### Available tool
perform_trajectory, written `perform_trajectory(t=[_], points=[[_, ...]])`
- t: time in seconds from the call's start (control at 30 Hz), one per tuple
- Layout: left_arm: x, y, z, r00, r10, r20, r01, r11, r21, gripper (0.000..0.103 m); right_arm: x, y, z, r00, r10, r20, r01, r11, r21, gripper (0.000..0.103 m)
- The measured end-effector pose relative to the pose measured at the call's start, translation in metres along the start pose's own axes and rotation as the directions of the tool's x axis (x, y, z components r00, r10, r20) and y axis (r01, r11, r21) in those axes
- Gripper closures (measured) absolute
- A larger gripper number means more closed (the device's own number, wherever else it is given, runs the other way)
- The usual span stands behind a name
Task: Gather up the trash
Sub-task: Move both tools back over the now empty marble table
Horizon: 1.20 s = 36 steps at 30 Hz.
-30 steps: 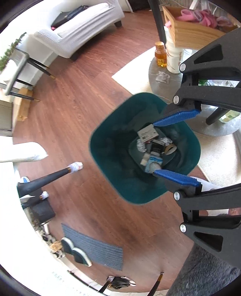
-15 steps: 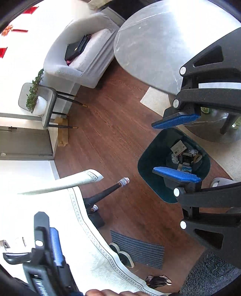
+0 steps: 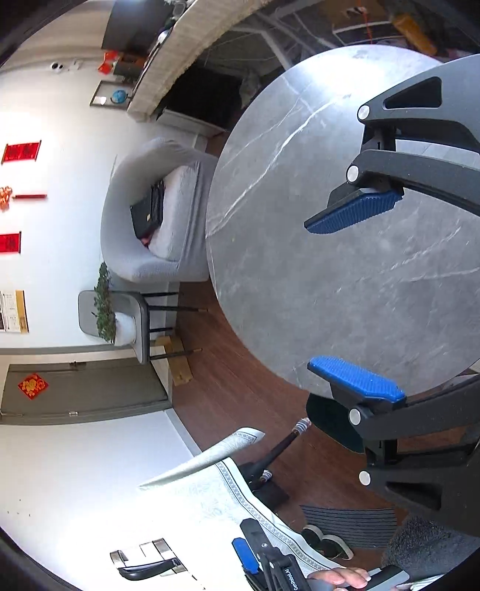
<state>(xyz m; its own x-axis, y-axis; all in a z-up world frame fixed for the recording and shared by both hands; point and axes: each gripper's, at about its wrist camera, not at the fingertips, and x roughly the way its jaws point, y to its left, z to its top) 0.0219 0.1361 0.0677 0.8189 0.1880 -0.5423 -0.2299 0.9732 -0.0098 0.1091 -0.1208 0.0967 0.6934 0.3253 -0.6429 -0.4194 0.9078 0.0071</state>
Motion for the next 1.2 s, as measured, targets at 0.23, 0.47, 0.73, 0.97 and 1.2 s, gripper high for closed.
perform_trajectory(t=[0.23,0.47,0.73,0.97,1.2], points=[[-0.02,-0.013,-0.032,0.999,0.046,-0.003,-0.046,0.999,0.025,0.007,-0.05,-0.04,-0.036,0.992,-0.095,0.077,0.094,0.995,0.02,0.011],[-0.018,-0.036,-0.055,0.999,0.04,-0.027,-0.038,0.998,0.059,0.007,-0.061,-0.069,-0.077,0.99,-0.12,0.068,0.115,0.991,0.071,0.01],[-0.011,-0.04,-0.065,0.999,0.014,-0.047,-0.012,0.999,0.035,0.007,-0.06,-0.082,-0.095,0.994,-0.081,0.067,0.073,0.991,0.116,0.009],[-0.009,-0.045,-0.066,0.997,0.003,-0.072,0.0,0.999,0.034,0.006,-0.061,-0.074,-0.093,0.996,-0.019,0.083,0.012,0.996,0.085,0.009],[-0.01,-0.05,-0.067,0.997,0.003,-0.072,0.0,0.999,0.042,0.006,-0.065,-0.064,-0.093,0.994,0.046,0.097,-0.05,0.998,0.043,0.008]])
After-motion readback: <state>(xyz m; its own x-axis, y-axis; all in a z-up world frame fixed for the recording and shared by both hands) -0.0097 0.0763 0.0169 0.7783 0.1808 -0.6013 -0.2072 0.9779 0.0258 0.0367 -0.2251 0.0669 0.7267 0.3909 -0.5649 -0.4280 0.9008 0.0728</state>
